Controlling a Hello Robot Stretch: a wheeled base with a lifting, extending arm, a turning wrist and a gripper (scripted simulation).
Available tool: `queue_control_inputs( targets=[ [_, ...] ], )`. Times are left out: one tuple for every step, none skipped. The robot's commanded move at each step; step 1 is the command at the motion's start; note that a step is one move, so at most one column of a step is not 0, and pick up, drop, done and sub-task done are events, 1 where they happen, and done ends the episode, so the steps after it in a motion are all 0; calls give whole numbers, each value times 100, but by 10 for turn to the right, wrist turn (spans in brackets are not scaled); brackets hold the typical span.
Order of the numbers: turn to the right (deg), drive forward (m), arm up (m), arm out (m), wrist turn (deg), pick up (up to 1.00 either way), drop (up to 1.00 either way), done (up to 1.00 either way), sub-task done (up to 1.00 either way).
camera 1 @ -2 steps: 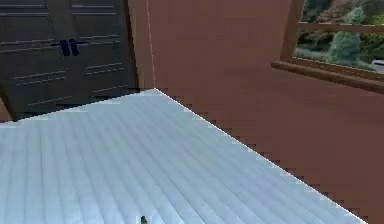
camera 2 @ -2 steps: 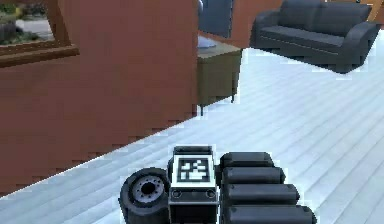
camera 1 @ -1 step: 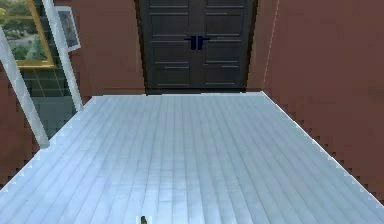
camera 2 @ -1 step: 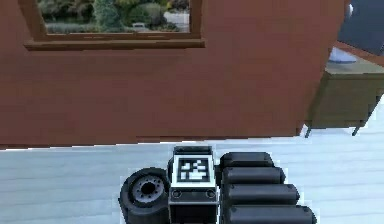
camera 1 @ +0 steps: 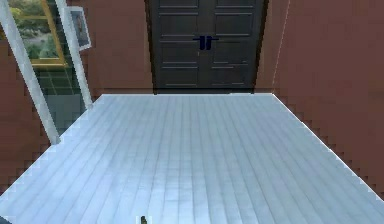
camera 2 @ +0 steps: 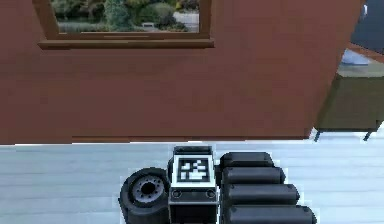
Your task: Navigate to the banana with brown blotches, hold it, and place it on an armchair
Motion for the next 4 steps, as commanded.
queue_control_inputs(
  targets=[
    [0,80,0,0,0,0,0,0,0],
    [-60,0,0,0,0,0,0,0,0],
    [0,20,0,0,0,0,0,0,0],
    [-360,0,0,0,0,0,0,0,0]
  ],
)
